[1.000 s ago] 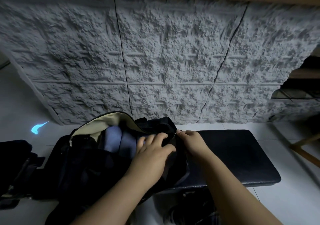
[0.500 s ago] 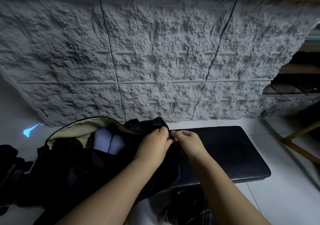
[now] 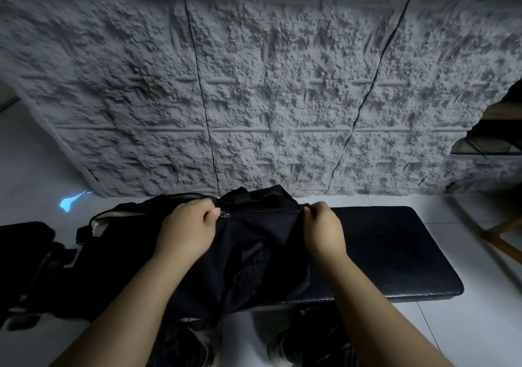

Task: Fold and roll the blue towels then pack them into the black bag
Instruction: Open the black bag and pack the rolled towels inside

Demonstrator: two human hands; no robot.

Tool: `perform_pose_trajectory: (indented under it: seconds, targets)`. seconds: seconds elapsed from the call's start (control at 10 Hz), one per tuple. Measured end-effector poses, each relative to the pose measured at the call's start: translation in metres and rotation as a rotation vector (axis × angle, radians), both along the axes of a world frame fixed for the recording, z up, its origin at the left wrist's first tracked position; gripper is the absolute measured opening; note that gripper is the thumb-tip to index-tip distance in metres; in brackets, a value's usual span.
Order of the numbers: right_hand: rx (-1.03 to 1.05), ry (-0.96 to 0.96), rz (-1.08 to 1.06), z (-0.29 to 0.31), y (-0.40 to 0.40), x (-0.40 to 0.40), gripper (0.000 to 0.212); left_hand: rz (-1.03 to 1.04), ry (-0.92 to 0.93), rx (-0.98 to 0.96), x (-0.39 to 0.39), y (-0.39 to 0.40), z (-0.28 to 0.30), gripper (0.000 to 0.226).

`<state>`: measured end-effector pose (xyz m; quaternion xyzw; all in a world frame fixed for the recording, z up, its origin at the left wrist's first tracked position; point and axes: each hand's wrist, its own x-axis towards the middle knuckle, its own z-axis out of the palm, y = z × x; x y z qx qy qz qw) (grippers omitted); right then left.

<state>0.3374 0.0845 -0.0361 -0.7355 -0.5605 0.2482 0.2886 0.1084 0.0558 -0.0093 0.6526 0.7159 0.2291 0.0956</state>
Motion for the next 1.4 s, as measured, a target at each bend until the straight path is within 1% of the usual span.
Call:
perform_pose_trajectory:
  seconds: [0.1, 0.2, 0.3, 0.4, 0.5, 0.6, 0.7, 0.9, 1.0, 1.1, 1.2, 1.3, 1.4]
  targets:
    - [0.177, -0.125, 0.033, 0.003, -0.007, -0.016, 0.011, 0.003, -0.008, 0.042, -0.002, -0.007, -0.003, 0.018]
    - [0.383, -0.193, 0.232, 0.008, -0.015, -0.038, 0.023, -0.008, -0.032, 0.097, 0.001, -0.010, -0.005, 0.015]
    - [0.436, -0.302, 0.501, 0.006, -0.021, -0.070, 0.033, -0.040, -0.083, 0.121, 0.001, -0.011, -0.004, 0.015]
    - [0.452, -0.430, 0.585, -0.004, -0.020, -0.096, 0.015, -0.022, 0.013, 0.136, 0.000, -0.013, -0.004, 0.014]
    - [0.402, -0.429, 0.503, -0.006, -0.012, -0.097, 0.012, 0.051, 0.172, 0.192, -0.018, -0.019, -0.007, 0.017]
    - [0.392, -0.400, 0.466, -0.004, -0.007, -0.088, 0.013, 0.173, 0.210, 0.222, -0.055, -0.027, -0.009, 0.017]
    - [0.353, -0.392, 0.472, 0.000, -0.007, -0.088, 0.014, 0.286, 0.261, 0.210, -0.099, -0.035, -0.012, 0.014]
    - [0.283, -0.432, 0.472, 0.003, -0.008, -0.087, 0.018, 0.515, 0.224, 0.126, -0.156, -0.051, -0.010, 0.012]
    - [0.303, -0.460, 0.474, 0.001, -0.012, -0.089, 0.019, 0.546, 0.203, 0.115, -0.155, -0.053, -0.014, 0.015]
    - [0.391, -0.460, 0.404, -0.009, -0.017, -0.079, 0.033, 0.372, 0.135, 0.165, -0.145, -0.048, -0.017, 0.035]
    - [0.323, -0.630, 0.373, -0.032, -0.017, -0.058, 0.047, 0.164, 0.144, 0.041, -0.140, -0.046, -0.034, 0.048]
    - [0.193, -0.663, 0.419, -0.049, -0.008, -0.043, 0.048, 0.136, 0.147, -0.045, -0.140, -0.041, -0.052, 0.062]
    - [0.281, -0.545, 0.425, -0.083, -0.014, -0.039, 0.052, 0.052, 0.132, 0.011, -0.146, -0.047, -0.065, 0.056]
